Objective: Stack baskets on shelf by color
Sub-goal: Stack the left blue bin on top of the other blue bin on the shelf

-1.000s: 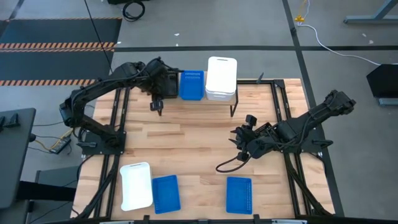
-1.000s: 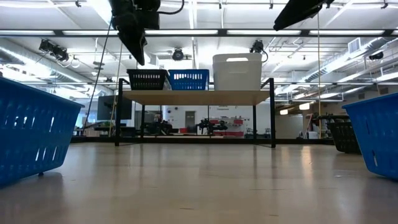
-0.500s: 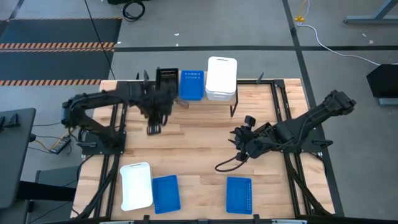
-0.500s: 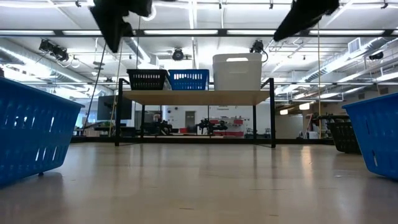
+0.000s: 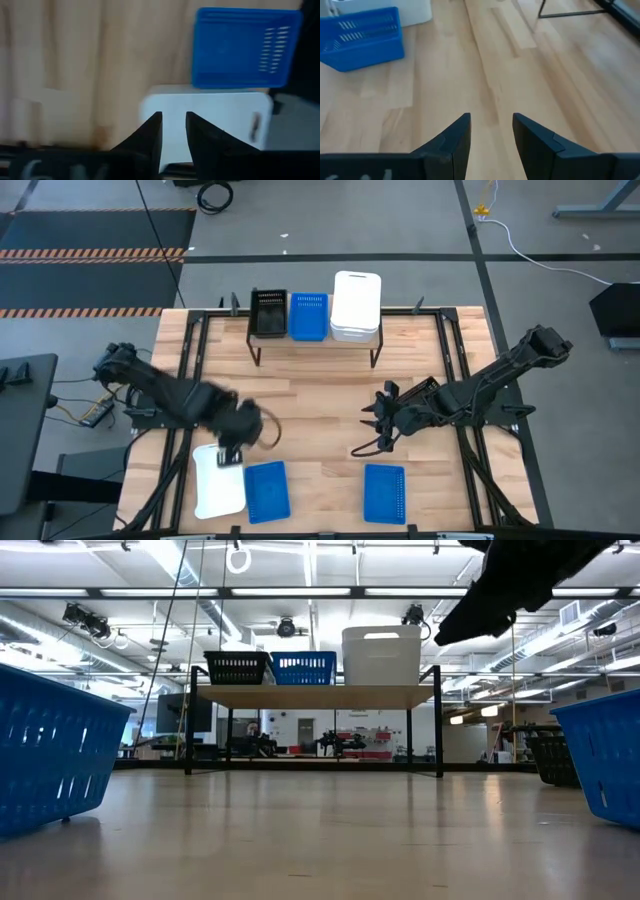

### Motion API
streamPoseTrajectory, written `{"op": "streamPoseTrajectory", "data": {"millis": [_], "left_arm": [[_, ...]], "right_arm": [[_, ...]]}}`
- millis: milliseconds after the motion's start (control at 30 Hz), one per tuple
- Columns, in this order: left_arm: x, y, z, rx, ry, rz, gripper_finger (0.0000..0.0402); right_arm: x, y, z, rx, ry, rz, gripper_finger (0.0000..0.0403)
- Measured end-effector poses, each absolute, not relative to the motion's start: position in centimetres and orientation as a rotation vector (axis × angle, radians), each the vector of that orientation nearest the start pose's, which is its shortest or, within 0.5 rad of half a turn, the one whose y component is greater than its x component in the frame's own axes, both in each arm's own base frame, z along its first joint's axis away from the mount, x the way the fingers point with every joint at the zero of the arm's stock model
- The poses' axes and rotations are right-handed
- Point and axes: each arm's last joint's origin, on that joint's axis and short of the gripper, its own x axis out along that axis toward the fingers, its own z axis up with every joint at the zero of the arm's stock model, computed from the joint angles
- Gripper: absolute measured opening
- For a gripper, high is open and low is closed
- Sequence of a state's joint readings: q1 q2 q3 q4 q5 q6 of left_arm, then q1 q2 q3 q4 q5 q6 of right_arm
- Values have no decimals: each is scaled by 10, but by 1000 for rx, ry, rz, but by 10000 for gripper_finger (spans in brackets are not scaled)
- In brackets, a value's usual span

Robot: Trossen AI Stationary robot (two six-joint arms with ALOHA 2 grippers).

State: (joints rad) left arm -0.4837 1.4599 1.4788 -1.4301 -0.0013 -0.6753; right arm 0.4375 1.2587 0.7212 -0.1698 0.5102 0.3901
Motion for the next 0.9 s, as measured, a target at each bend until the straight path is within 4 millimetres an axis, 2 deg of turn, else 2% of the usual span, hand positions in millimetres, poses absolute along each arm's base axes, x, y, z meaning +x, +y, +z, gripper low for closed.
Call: {"op": "streamPoseTrajectory", "data": {"millis": [200, 367, 467, 600, 800, 900], "left_arm": [[202, -166, 335, -345, 1357, 119, 99], [194, -200, 319, -347, 1368, 159, 100], [207, -220, 303, -321, 1308, 124, 100], [234, -239, 280, -314, 1264, 58, 101], [254, -253, 247, -322, 1351, 21, 101], [259, -260, 242, -365, 1340, -6, 100]], "right_arm": [[233, 87, 210, 107, 599, -186, 153], [234, 84, 209, 116, 599, -193, 153], [235, 83, 210, 124, 597, -185, 153], [235, 84, 209, 150, 609, -163, 153], [232, 88, 207, 191, 644, -144, 153], [228, 87, 204, 169, 687, -150, 153]]}}
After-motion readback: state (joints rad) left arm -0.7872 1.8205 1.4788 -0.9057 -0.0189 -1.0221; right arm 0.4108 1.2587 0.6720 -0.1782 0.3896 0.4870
